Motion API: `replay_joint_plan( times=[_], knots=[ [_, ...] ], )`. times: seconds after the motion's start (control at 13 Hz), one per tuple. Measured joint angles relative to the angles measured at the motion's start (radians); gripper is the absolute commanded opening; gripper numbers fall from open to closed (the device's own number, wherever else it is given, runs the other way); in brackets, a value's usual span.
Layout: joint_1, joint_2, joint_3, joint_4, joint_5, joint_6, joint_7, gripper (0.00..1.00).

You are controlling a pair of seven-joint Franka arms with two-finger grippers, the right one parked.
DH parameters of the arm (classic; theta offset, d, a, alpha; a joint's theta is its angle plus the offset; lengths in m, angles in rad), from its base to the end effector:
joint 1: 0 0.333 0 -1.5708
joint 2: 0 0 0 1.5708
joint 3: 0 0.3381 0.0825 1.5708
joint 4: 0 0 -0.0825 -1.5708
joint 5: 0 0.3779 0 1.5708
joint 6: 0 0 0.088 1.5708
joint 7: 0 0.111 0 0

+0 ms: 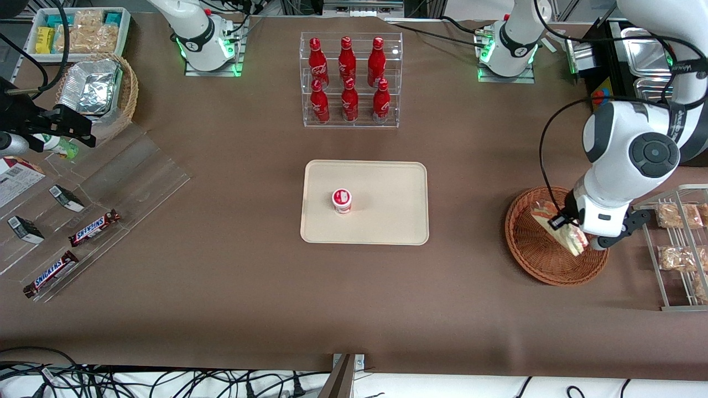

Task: Place sandwich from basket to tray
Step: 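Lift the sandwich and carry it toward the white tray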

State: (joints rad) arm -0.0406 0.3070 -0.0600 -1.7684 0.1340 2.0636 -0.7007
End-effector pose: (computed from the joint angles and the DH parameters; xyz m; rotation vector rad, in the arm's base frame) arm 0.6362 -0.0535 0.4085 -2.9356 -0.8104 -0.0440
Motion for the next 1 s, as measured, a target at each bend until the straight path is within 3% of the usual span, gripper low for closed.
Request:
replay_joint_plan(
  times=[0.23,0.46,1.0],
  knots=[
    [-0.003,-0.003,-0.090,0.132,-0.004,-0.185,0.006,0.00],
    [-0.003,-0.005,-0.159,0.236,-0.058,-0.306,0.055,0.00],
    [-0.015,0.005,-0.382,0.255,-0.104,-0.290,0.123,0.00]
  ],
)
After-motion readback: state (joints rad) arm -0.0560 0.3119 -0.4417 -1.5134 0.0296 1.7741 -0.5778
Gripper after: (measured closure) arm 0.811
